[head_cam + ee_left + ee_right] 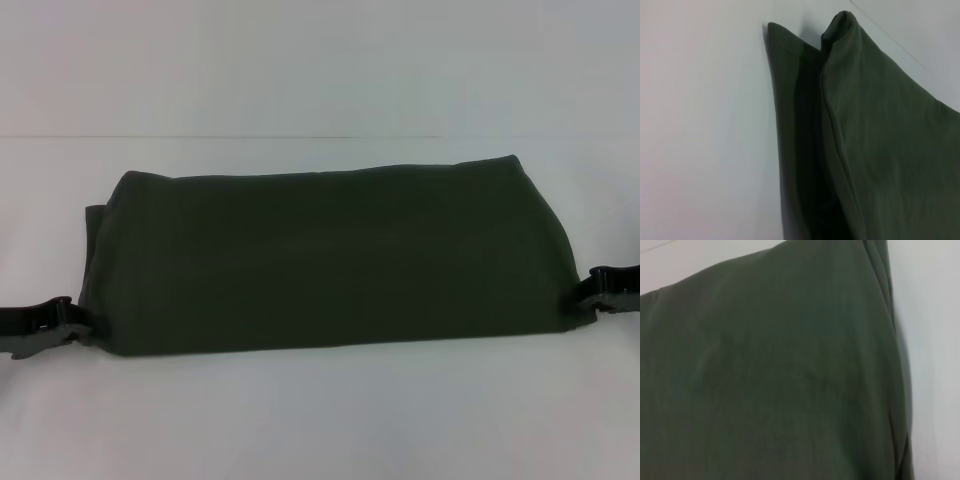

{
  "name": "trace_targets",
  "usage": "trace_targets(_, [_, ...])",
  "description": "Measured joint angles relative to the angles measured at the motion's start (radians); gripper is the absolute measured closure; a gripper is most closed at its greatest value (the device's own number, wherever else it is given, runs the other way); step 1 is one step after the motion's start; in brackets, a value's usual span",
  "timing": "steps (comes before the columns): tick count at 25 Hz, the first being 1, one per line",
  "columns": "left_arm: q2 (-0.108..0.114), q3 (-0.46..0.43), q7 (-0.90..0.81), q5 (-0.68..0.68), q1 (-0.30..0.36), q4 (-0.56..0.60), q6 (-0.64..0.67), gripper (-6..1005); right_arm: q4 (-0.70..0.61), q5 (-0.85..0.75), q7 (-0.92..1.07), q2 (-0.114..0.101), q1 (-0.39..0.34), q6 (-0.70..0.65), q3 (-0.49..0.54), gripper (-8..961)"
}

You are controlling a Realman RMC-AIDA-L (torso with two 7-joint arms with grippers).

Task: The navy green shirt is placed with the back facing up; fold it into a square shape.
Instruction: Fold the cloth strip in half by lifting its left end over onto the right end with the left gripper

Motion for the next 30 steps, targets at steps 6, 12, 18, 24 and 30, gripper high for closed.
trace_targets(6, [0.0,-0.011,0.002,-0.003,0.0,0.001,0.005,977,-0.006,-0.001,-0.006,0.0,-0.001,-0.005,0.0,796])
trace_targets(12, [0.001,-0.012,0.002,-0.003,-0.001,0.002,0.012,978,-0.011,-0.001,-0.015,0.0,-0.001,-0.034,0.0,940])
trace_targets(18, [0.003,-0.013,0.007,-0.003,-0.003,0.002,0.026,977,-0.019,-0.001,-0.027,-0.001,-0.008,-0.088,0.002,940])
trace_targets(24, [0.012,-0.014,0.013,-0.001,-0.004,-0.001,0.077,977,-0.02,0.0,-0.101,-0.002,-0.016,-0.182,0.001,941])
trace_targets(30, [0.034,-0.014,0.013,0.017,-0.004,0.003,0.173,977,-0.02,0.0,-0.18,-0.006,-0.031,-0.282,0.001,941])
